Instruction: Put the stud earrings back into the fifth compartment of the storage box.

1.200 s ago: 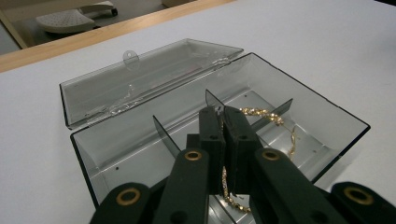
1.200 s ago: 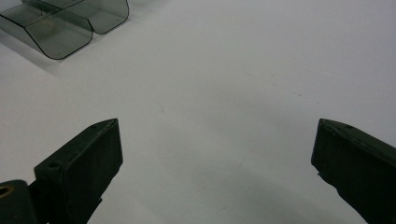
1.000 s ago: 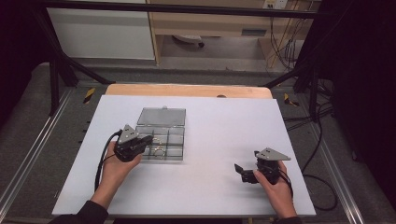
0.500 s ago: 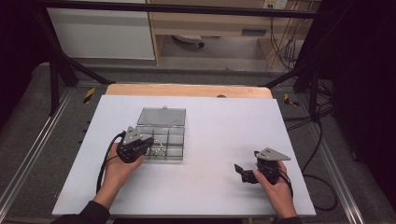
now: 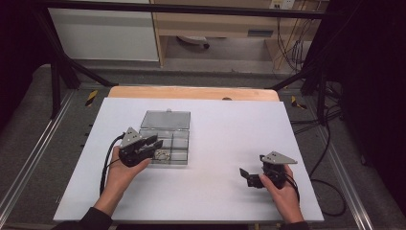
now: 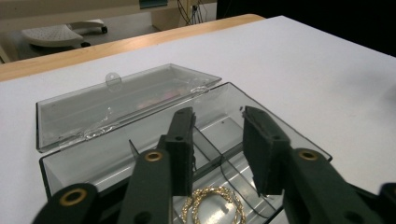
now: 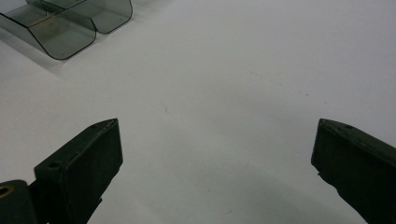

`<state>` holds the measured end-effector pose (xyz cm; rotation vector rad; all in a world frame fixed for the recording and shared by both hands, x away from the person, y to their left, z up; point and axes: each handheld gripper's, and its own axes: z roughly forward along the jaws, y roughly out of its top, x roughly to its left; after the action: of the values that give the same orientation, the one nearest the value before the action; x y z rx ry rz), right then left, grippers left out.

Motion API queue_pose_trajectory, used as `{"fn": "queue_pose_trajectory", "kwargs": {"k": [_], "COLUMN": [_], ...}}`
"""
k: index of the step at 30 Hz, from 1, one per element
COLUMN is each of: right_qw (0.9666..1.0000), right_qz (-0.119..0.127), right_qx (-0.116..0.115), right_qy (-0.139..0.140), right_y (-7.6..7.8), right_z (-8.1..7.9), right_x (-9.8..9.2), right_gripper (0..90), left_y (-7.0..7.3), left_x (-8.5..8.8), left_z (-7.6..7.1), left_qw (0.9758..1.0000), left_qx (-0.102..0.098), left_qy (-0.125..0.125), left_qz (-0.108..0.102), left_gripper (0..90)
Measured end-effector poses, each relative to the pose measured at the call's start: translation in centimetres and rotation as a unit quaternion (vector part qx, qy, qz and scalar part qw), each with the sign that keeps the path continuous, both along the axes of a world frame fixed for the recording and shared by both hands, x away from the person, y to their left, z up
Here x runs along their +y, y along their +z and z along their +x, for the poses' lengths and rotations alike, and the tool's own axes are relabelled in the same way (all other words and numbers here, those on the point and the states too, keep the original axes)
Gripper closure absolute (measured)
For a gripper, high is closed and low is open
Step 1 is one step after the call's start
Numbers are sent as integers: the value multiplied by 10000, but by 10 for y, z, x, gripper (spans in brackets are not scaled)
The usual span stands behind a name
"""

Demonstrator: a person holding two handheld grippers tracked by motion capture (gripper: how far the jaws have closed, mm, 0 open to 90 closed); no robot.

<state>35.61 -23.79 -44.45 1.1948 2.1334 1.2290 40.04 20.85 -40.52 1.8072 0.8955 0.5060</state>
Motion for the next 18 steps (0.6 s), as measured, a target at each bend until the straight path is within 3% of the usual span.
{"fn": "queue_pose_trajectory", "kwargs": {"k": [3, 7, 11, 18], "right_qw": [10000, 10000, 10000, 10000], "right_qz": [19, 36, 34, 21], "right_qx": [-6, -16, 3, -27], "right_qy": [2, -22, -21, 7], "right_y": [0, 0, 0, 2], "right_z": [0, -1, -2, -1], "right_x": [0, -2, -3, 0], "right_gripper": [25, 25, 25, 24], "left_y": [4, 12, 18, 23], "left_x": [2, 7, 14, 27], "left_z": [-2, -3, -5, -12], "left_qw": [9998, 9993, 9981, 9969], "left_qx": [-49, -166, -252, -296], "left_qy": [37, 199, 326, 592], "left_qz": [-205, -255, -460, -426], "left_gripper": [581, 483, 397, 227]}}
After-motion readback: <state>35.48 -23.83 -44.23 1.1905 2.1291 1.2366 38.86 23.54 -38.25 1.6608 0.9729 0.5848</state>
